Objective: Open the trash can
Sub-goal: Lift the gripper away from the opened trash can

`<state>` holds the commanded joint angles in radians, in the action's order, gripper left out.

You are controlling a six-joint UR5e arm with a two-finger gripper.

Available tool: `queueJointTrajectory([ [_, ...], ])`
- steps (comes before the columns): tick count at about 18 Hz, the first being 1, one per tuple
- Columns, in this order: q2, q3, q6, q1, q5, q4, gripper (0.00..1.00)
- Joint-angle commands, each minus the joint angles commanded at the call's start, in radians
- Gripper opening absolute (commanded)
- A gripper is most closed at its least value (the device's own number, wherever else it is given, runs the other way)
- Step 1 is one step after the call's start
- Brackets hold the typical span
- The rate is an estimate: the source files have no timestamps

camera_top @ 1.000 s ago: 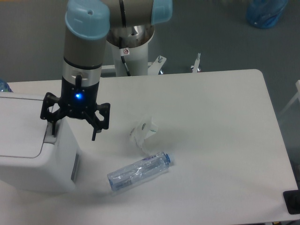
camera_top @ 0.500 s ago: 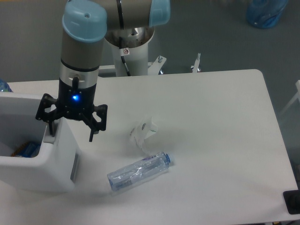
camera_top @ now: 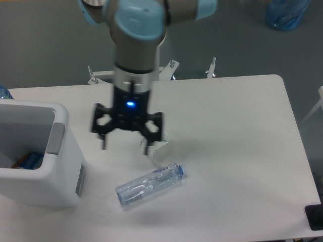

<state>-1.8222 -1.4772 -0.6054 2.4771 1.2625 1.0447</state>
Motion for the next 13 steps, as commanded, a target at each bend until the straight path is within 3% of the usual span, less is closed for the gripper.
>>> queueJointTrajectory([
  [3, -0.066, 0.002, -0.098, 0.074, 0.02, -0.049, 1.0],
  [8, -0.146, 0.0, -0.336, 0.095, 0.158, -0.083, 1.0],
  [13, -0.166, -0.018, -0.401, 0.097, 0.253, -0.1, 1.0],
])
